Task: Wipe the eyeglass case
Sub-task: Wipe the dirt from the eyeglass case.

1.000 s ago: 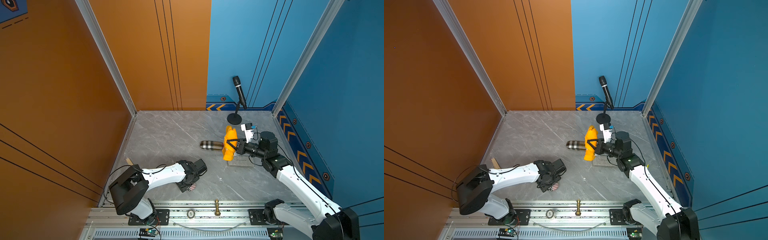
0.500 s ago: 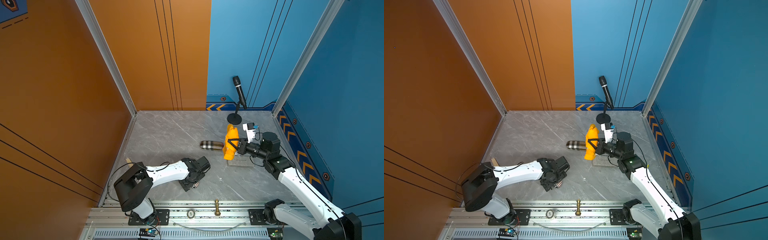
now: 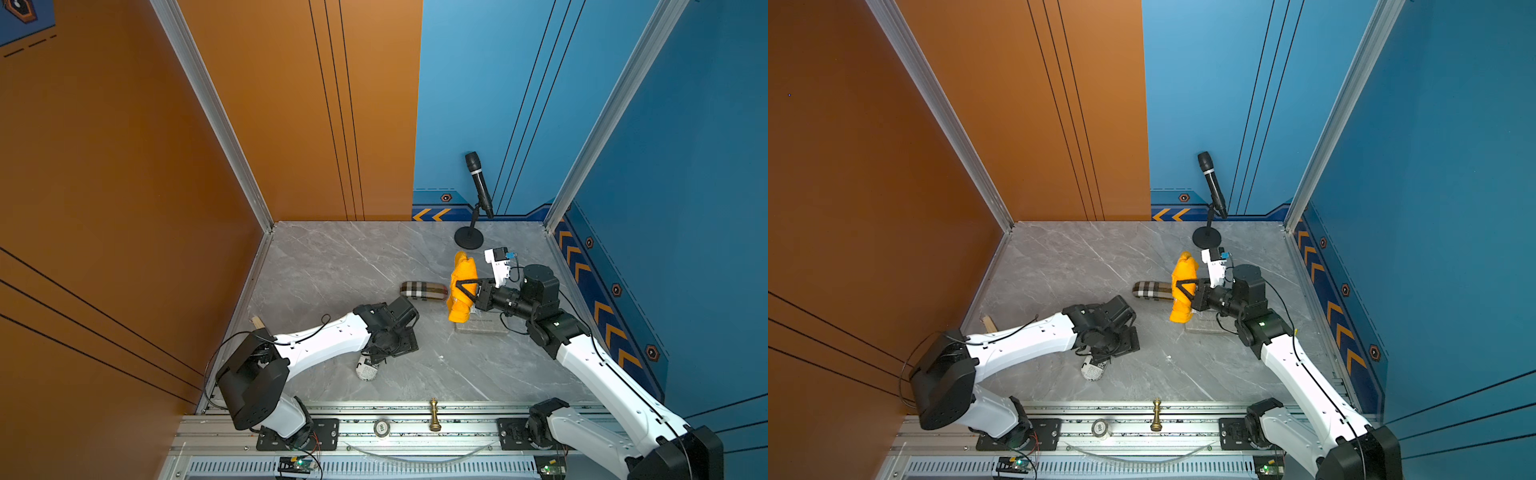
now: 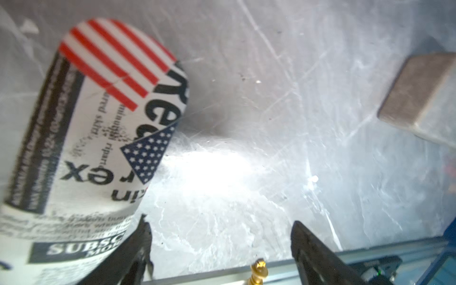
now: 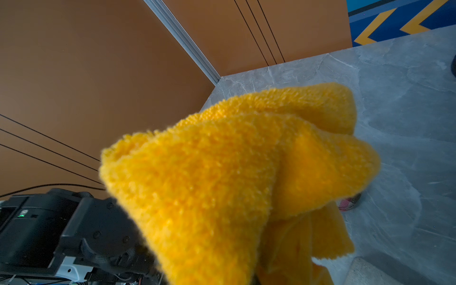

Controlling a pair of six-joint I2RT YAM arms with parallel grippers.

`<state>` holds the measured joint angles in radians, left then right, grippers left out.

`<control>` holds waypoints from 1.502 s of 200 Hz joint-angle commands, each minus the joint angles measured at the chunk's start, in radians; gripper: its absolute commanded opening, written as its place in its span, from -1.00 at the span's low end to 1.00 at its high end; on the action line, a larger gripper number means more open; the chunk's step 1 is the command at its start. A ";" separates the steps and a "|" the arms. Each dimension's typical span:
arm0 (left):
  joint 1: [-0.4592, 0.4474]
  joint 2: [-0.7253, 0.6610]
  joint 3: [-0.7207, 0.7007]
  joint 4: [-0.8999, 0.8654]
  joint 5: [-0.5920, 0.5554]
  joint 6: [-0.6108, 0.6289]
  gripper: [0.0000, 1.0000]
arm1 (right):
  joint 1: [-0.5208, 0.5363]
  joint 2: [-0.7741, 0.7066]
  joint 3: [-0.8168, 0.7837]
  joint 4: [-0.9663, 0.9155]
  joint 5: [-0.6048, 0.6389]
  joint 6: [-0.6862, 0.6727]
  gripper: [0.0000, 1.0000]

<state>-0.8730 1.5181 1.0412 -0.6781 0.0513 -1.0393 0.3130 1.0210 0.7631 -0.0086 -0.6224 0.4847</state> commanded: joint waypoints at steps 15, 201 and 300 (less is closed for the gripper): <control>0.004 -0.023 0.064 -0.230 -0.131 0.405 0.75 | 0.014 0.051 0.065 -0.041 0.034 -0.036 -1.00; -0.070 -0.080 -0.340 0.136 -0.234 0.337 0.75 | 0.124 0.160 0.161 -0.149 0.119 -0.089 -1.00; -0.144 -0.201 -0.426 0.175 -0.345 0.288 0.08 | 0.130 0.145 0.182 -0.210 0.139 -0.105 -1.00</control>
<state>-0.9836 1.3663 0.6395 -0.4942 -0.2184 -0.7380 0.4389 1.1755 0.8997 -0.1848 -0.5133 0.4072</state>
